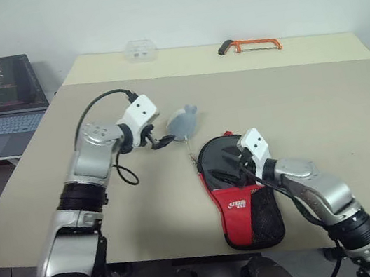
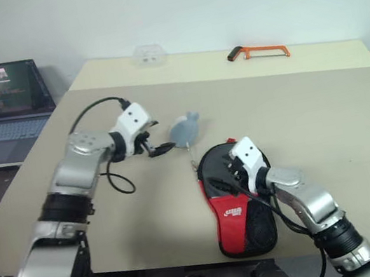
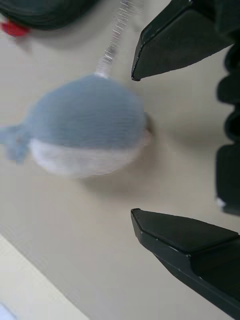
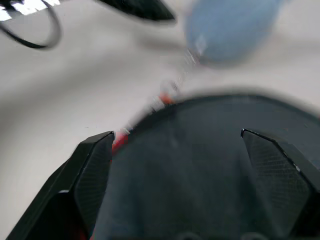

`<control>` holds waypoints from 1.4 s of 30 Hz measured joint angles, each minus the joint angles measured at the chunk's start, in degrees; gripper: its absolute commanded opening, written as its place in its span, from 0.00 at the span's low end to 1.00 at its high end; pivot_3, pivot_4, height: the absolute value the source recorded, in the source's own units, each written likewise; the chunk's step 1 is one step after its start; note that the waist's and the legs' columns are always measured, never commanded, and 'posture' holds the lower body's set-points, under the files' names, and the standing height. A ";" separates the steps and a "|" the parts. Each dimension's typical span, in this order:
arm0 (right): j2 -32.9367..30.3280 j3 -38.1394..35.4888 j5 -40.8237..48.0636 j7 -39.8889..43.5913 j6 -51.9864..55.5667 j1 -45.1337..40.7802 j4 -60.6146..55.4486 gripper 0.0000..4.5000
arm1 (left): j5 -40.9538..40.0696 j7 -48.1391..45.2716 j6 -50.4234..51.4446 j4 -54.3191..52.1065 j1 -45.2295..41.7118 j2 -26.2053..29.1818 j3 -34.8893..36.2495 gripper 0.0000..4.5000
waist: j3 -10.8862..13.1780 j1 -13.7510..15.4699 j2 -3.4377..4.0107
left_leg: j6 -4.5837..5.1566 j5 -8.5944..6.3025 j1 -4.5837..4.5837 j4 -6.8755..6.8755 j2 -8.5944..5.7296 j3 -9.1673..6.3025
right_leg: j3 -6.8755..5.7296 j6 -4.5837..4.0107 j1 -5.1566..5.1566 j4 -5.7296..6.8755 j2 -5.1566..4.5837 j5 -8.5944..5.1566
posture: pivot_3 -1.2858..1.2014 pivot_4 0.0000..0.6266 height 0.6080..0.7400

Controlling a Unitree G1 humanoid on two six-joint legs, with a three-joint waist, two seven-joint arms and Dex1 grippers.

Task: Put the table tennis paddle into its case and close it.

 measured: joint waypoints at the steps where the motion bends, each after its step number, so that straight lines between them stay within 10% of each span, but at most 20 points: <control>1: 0.41 0.02 -0.43 -0.03 0.14 -0.47 0.66 0.98 | 0.01 0.22 0.90 0.16 -0.21 -0.68 0.00 1.00 | -0.01 -0.07 -0.01 | 0.00 0.00 0.01 0.00 0.01 -0.03 | -0.02 0.00 0.03 0.00 0.01 0.00 | 0.52 0.24 1.00; 19: 3.37 -1.39 -2.48 0.33 1.50 -2.06 3.80 0.98 | 5.44 12.97 1.34 24.49 -11.62 -13.92 -2.67 1.00 | -0.14 -0.27 -0.06 | 0.00 0.00 0.46 -0.03 -0.02 -0.10 | -0.10 0.00 0.46 -0.01 0.02 0.00 | 0.52 0.24 1.00; 32: 3.37 -1.01 -5.25 0.25 1.40 -1.10 2.80 1.00 | 7.41 23.65 -8.43 45.84 -19.56 -20.57 -1.78 0.17 | -0.25 -0.30 -0.10 | 0.00 0.00 0.73 -0.04 -0.03 -0.14 | -0.19 0.03 0.77 -0.02 0.02 0.01 | 0.52 0.24 1.00; 42: 3.33 -0.92 -6.51 0.30 2.19 0.17 0.52 1.00 | 8.73 31.41 -13.07 52.12 -25.54 -24.16 -0.69 0.13 | -0.24 -0.25 -0.11 | -0.01 -0.01 0.63 -0.09 -0.04 -0.14 | -0.21 0.03 0.74 -0.16 0.02 0.00 | 0.52 0.24 1.00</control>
